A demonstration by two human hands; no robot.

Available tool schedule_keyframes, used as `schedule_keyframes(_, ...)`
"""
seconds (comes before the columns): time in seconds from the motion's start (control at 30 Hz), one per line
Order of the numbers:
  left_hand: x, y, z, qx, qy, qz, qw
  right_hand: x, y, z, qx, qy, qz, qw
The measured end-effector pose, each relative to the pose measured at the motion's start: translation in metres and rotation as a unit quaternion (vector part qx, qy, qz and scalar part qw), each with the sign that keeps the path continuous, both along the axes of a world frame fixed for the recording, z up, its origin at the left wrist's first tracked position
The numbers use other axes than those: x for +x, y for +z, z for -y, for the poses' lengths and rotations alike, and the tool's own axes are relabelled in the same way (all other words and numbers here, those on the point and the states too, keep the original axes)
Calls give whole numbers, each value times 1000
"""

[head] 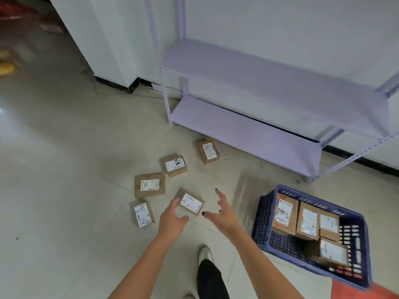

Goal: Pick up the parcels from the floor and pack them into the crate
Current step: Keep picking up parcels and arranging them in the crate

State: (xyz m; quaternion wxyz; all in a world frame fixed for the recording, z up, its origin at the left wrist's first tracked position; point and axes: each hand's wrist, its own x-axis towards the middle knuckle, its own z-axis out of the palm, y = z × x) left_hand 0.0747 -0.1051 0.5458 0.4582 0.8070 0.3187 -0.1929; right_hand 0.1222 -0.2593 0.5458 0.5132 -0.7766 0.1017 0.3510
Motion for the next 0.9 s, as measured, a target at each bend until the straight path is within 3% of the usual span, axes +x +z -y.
schedule_keyframes(0.43,118,-40,-87,-32,29,-25,999,109,-27,-111,-11,-27,-53,998)
schedule_keyframes(0.7,178,-117,-141,-47,35,-61,996,170,-110,-163,-53,-1,-88,995)
schedule_keyframes(0.9,206,-233,-186,-26,20,-82,996,210,-220,-212,-89,31,-78,993)
